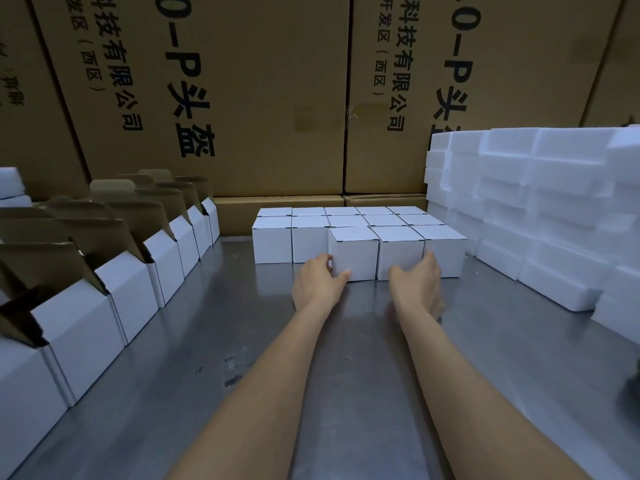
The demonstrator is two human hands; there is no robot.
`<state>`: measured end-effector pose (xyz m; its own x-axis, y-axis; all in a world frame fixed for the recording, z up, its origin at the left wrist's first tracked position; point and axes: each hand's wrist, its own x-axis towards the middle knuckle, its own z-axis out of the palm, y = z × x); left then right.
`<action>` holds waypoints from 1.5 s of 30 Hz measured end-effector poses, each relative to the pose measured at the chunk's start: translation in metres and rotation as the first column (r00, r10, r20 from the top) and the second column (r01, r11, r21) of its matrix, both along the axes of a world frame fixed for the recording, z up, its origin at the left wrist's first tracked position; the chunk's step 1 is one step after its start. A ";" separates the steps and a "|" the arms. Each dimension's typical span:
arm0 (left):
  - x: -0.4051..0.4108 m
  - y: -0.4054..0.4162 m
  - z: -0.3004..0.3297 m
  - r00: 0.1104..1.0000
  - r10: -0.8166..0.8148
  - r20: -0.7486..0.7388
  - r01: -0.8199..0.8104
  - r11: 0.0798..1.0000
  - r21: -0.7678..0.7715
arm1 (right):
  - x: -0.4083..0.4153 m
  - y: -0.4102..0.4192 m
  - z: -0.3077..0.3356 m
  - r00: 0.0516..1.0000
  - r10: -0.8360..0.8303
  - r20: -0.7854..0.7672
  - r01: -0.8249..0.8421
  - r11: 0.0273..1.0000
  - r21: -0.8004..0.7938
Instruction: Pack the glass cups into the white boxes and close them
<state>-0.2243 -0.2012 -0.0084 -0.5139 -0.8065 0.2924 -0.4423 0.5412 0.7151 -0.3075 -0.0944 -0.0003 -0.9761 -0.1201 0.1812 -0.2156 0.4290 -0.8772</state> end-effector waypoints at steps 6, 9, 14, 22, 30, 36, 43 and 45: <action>0.002 -0.003 0.000 1.000 -0.030 -0.010 0.030 0.999 0.013 | 0.002 0.001 0.001 1.000 0.002 -0.003 -0.002 1.000 -0.006; 0.001 -0.004 0.000 1.000 -0.031 -0.006 0.031 0.999 0.019 | 0.002 0.001 0.001 1.000 0.000 -0.001 0.000 1.000 -0.003; -0.003 -0.006 0.000 0.997 -0.017 0.073 0.018 1.000 -0.009 | 0.002 0.000 0.000 1.000 -0.001 -0.001 0.001 1.000 0.022; -0.005 -0.007 -0.002 0.995 -0.015 0.100 0.017 1.000 -0.015 | -0.001 0.000 -0.002 1.000 0.007 -0.015 -0.006 0.998 0.060; 0.002 0.000 -0.001 0.991 -0.072 0.116 0.071 0.997 0.016 | 0.001 -0.002 -0.004 0.998 0.035 -0.054 -0.026 0.987 0.157; 0.035 0.027 -0.003 0.984 -0.174 0.026 0.175 0.984 -0.020 | 0.009 0.001 -0.001 0.998 0.015 -0.053 -0.010 0.995 0.100; 0.105 0.069 -0.004 0.987 -0.152 0.045 0.159 0.956 -0.247 | 0.053 0.020 -0.004 0.967 0.153 -0.206 -0.050 0.900 0.433; 0.120 0.078 -0.001 0.991 -0.119 0.053 0.129 0.959 -0.254 | 0.077 0.026 -0.008 0.922 0.230 -0.311 -0.035 0.850 0.526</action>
<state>-0.1043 -0.1234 -0.0094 -0.6194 -0.6361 0.4601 -0.3836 0.7566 0.5295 -0.2303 -0.0680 -0.0081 -0.8264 -0.4122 0.3835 -0.5513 0.7310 -0.4021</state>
